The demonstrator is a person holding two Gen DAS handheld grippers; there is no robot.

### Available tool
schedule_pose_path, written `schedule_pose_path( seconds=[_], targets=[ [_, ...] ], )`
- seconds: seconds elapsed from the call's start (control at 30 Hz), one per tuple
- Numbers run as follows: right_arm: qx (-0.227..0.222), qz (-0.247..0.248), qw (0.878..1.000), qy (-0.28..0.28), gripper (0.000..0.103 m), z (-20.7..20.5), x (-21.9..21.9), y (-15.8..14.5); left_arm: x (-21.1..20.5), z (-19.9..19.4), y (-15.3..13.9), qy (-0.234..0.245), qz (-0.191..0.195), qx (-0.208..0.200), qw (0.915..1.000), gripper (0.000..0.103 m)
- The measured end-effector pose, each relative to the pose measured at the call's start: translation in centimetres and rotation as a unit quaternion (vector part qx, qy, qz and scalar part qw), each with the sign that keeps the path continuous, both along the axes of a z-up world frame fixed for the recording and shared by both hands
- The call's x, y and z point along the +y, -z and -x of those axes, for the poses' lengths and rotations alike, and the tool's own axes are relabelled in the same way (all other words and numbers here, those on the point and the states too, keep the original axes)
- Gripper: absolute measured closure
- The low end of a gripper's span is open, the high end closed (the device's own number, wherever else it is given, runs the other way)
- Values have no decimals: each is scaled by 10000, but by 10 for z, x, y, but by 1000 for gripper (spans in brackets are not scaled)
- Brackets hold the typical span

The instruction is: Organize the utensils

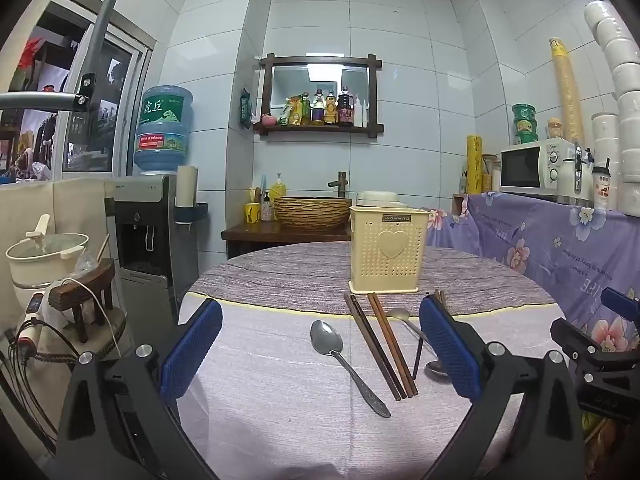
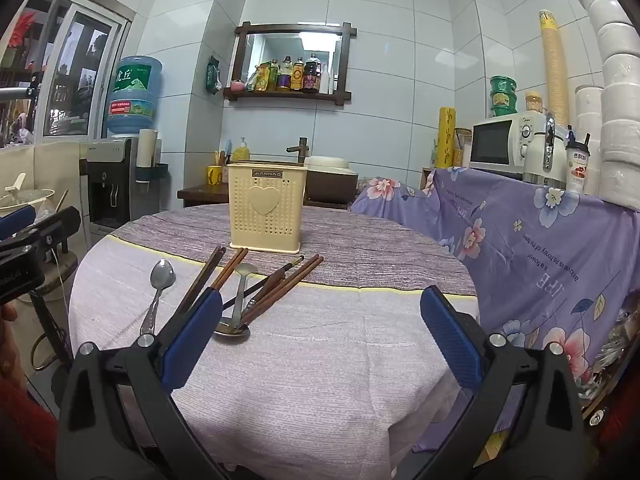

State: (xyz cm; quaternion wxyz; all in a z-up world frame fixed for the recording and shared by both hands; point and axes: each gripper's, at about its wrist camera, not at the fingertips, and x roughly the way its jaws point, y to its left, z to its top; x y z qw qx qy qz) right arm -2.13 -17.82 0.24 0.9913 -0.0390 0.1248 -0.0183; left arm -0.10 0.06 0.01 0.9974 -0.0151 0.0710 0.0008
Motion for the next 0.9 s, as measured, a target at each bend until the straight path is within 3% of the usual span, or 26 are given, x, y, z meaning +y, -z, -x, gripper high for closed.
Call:
schedule_pose_path(
  seconds=[0.9],
  targets=[
    [15, 13, 10000, -3, 5, -1, 0, 1, -6, -4, 2, 79, -117, 143, 9998, 5]
  ],
)
